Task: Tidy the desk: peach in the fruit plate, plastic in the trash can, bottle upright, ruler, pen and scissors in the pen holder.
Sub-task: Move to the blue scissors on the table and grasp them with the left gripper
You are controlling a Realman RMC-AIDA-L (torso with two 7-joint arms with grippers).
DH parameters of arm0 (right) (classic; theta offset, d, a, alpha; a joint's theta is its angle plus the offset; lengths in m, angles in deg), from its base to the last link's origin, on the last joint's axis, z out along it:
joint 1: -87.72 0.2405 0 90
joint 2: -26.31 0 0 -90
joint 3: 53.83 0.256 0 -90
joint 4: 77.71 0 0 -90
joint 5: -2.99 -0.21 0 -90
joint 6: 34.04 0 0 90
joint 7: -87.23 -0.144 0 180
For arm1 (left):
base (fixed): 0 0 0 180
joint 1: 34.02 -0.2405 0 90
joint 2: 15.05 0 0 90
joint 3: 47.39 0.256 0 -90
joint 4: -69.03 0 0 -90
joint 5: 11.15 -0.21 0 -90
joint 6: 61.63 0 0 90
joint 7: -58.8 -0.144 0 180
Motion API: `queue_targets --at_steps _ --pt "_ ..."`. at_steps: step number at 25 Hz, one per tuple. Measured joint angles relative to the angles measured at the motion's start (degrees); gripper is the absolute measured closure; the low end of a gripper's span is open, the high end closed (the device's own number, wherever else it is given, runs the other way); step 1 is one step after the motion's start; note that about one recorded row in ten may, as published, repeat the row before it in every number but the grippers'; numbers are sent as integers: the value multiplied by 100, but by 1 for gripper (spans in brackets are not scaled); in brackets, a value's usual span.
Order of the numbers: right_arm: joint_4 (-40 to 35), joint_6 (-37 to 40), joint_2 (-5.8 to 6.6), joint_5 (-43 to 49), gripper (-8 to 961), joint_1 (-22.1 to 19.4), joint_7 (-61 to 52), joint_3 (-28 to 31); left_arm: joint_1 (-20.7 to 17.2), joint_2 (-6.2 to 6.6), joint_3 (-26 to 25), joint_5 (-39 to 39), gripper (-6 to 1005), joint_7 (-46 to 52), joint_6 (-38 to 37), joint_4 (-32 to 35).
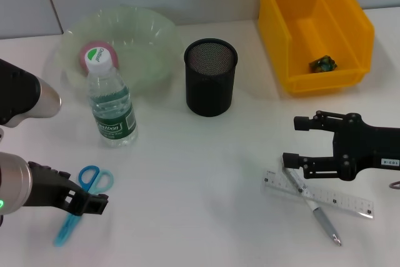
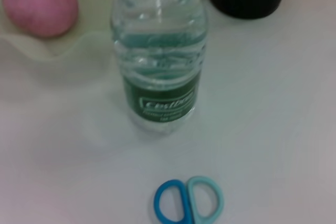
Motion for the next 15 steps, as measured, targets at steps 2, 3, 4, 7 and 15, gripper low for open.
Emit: queue_targets --at_steps 2,3,4,7,15 --pt "-1 0 0 0 121 0 1 1 94 0 -29 -36 221 4 66 -266" --pt "0 0 0 0 121 0 1 2 132 0 -49 -57 221 4 103 -393" --pt "0 0 0 0 121 0 2 4 132 0 -49 -57 221 4 103 -393" --pt "0 0 0 0 121 0 2 11 146 0 -54 -87 222 4 119 -440" --pt "0 2 0 0 120 -13 2 14 311 -6 -6 -176 223 12 202 -779"
